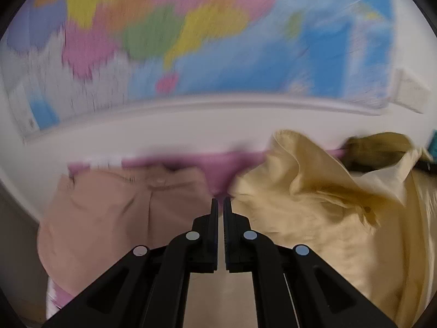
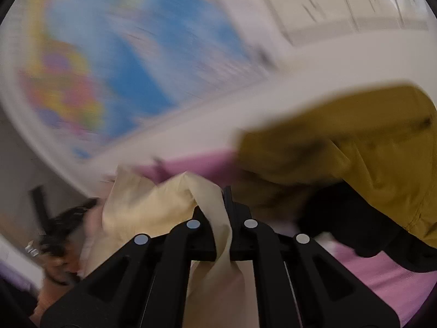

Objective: Fold large clothes
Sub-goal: 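Grasp the shirt with the left gripper while the right gripper holds it raised, then lay the shirt flat on the bed and open both grippers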

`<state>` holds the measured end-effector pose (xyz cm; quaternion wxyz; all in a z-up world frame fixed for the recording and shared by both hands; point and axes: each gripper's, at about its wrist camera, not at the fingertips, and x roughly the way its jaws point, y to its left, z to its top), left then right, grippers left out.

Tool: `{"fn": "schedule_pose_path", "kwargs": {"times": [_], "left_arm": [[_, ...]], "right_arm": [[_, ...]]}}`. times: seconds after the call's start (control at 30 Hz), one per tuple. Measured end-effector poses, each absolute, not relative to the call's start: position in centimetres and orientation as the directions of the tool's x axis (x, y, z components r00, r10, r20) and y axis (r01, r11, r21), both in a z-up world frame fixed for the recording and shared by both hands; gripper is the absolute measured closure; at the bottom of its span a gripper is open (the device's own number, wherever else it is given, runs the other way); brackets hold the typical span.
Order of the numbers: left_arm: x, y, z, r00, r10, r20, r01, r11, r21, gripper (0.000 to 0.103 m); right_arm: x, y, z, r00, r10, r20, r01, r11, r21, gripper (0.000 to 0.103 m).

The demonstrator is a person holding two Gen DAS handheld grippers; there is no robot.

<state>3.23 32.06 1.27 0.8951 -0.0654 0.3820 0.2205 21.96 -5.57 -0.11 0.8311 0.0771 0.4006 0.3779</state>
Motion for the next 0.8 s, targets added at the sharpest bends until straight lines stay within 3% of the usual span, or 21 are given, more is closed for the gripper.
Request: {"fn": "schedule_pose_path", "kwargs": {"times": [0.07, 0.1, 0.13, 0.2, 0.27, 0.33, 0.43, 0.57, 0.6, 0.67, 0.73, 0.77, 0.8], "left_arm": [[3.9, 32.3, -0.1, 0.591, 0.29, -0.753, -0.403, 0.915, 0.035, 0.094], [4.0, 32.2, -0.5, 0.581, 0.274, -0.766, -0.382, 0.923, 0.04, 0.087], [3.3, 31.4, -0.8, 0.583, 0.258, -0.77, -0.354, 0.934, 0.044, 0.07], [1.0, 29.1, -0.4, 0.602, 0.236, -0.763, -0.292, 0.954, 0.064, 0.051], [-0.5, 27.2, 0.4, 0.629, 0.185, -0.755, -0.216, 0.975, 0.059, 0.047], [-2.0, 25.8, 1.0, 0.638, 0.163, -0.752, -0.151, 0.985, 0.084, 0.032], [-4.1, 22.4, 0.9, 0.64, 0.148, -0.754, -0.05, 0.987, 0.151, 0.02], [-6.0, 19.0, 0.0, 0.605, 0.143, -0.783, 0.059, 0.973, 0.223, 0.018], [-6.6, 18.2, -0.8, 0.593, 0.161, -0.789, 0.076, 0.964, 0.253, 0.018], [-6.9, 17.5, -2.3, 0.557, 0.205, -0.805, 0.09, 0.948, 0.304, 0.019], [-7.3, 17.0, -3.8, 0.535, 0.261, -0.804, 0.106, 0.923, 0.371, 0.034], [-7.6, 17.0, -4.3, 0.528, 0.265, -0.807, 0.11, 0.921, 0.375, 0.041], [-7.7, 17.3, -4.4, 0.524, 0.273, -0.807, 0.101, 0.921, 0.377, 0.066]], "right_arm": [[23.9, -5.6, -1.8, 0.409, 0.631, -0.659, -0.51, 0.757, 0.407, 0.087], [24.6, -6.0, -2.2, 0.427, 0.594, -0.682, -0.476, 0.789, 0.388, 0.068], [24.8, -6.9, -2.0, 0.461, 0.564, -0.685, -0.45, 0.814, 0.367, 0.049], [23.5, -8.8, -0.4, 0.507, 0.533, -0.677, -0.443, 0.835, 0.326, 0.037], [20.2, -10.6, 1.6, 0.494, 0.584, -0.644, -0.511, 0.794, 0.329, 0.034], [16.0, -11.5, 3.3, 0.457, 0.634, -0.624, -0.605, 0.736, 0.304, 0.024], [8.6, -11.8, 4.1, 0.374, 0.699, -0.609, -0.742, 0.62, 0.257, 0.016], [0.4, -10.4, 0.6, 0.27, 0.657, -0.704, -0.811, 0.549, 0.202, 0.016], [-0.2, -9.9, -0.6, 0.263, 0.638, -0.724, -0.808, 0.556, 0.195, 0.016], [-0.5, -9.1, -2.9, 0.264, 0.588, -0.764, -0.796, 0.581, 0.172, 0.031], [0.2, -9.0, -4.2, 0.255, 0.572, -0.78, -0.793, 0.585, 0.169, 0.076], [0.5, -9.5, -4.5, 0.253, 0.574, -0.779, -0.789, 0.589, 0.177, 0.089], [1.1, -10.2, -3.9, 0.275, 0.579, -0.767, -0.783, 0.598, 0.171, 0.099]]}}
